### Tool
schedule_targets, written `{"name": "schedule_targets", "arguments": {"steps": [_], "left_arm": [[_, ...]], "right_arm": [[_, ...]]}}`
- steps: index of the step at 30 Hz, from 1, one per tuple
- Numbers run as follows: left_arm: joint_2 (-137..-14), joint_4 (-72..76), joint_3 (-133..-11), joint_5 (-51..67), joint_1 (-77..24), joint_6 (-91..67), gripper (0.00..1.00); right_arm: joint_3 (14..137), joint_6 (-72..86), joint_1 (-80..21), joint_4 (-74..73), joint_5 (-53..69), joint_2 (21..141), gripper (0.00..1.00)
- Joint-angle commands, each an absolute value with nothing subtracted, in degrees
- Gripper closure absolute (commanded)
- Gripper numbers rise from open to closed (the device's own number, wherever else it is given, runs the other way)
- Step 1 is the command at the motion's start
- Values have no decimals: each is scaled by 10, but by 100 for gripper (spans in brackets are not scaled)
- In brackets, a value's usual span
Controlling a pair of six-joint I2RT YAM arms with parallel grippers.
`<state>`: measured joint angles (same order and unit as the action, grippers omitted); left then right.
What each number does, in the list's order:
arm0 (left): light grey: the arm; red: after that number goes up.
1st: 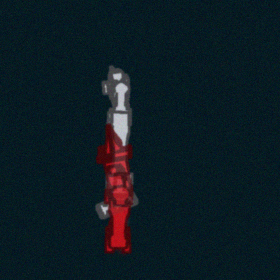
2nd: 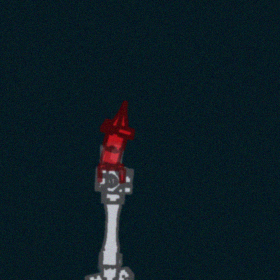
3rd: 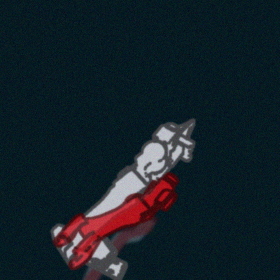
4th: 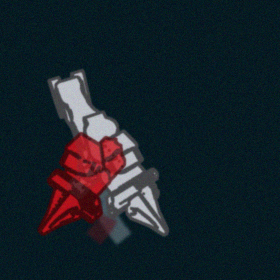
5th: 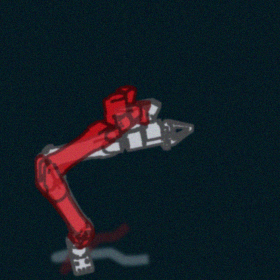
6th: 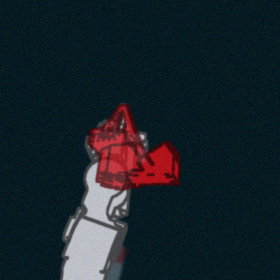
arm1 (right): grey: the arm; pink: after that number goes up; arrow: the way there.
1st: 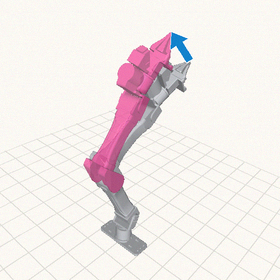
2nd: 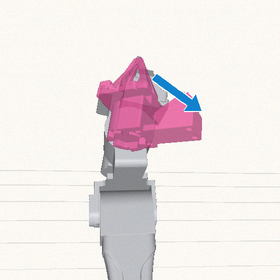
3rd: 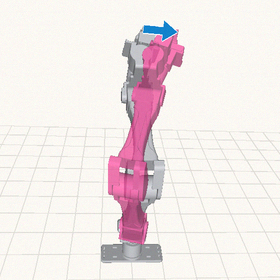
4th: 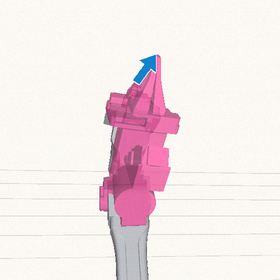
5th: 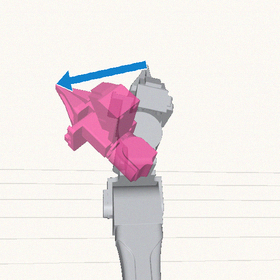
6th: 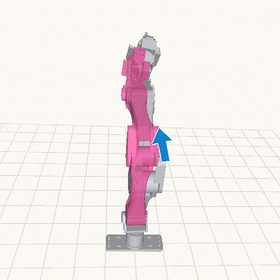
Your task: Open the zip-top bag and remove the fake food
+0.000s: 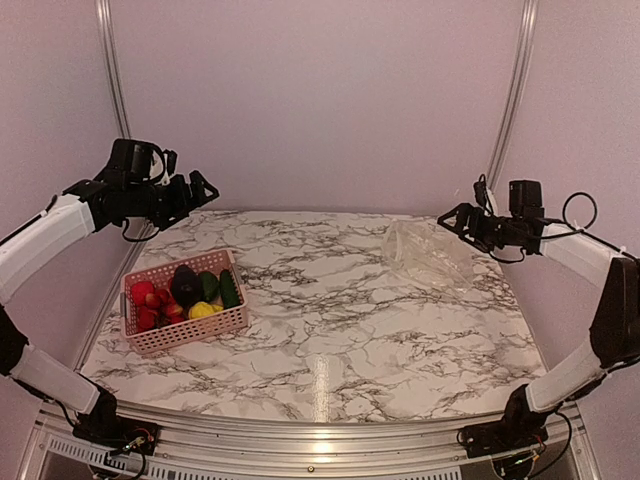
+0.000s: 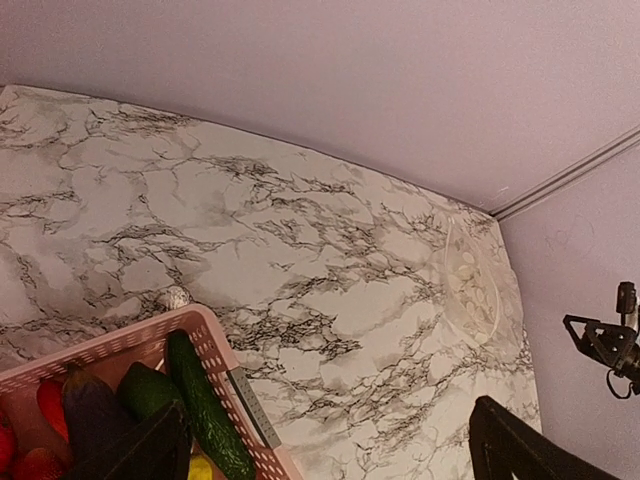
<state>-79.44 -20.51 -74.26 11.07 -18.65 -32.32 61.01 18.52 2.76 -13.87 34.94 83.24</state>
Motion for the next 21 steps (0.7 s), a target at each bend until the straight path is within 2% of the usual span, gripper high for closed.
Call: {"name": "schedule_targets", "arguments": {"steps": [1,8,12,21], "left_arm": [[-785,-269,-764,61,-200,-266,1],[-809,-294,-741,-28,-265,-223,1],[-816,-260,-708,-32,-286,-234,1],[-824,-209,-678,-30,-287,-255,1]], "right_arm": [[629,178,-23,-150,366,792,1],[594,164,-112,-149,335,751,1],[556,165,-154,-132,319,738,1],[539,165,-165,-113,313,737,1]]}}
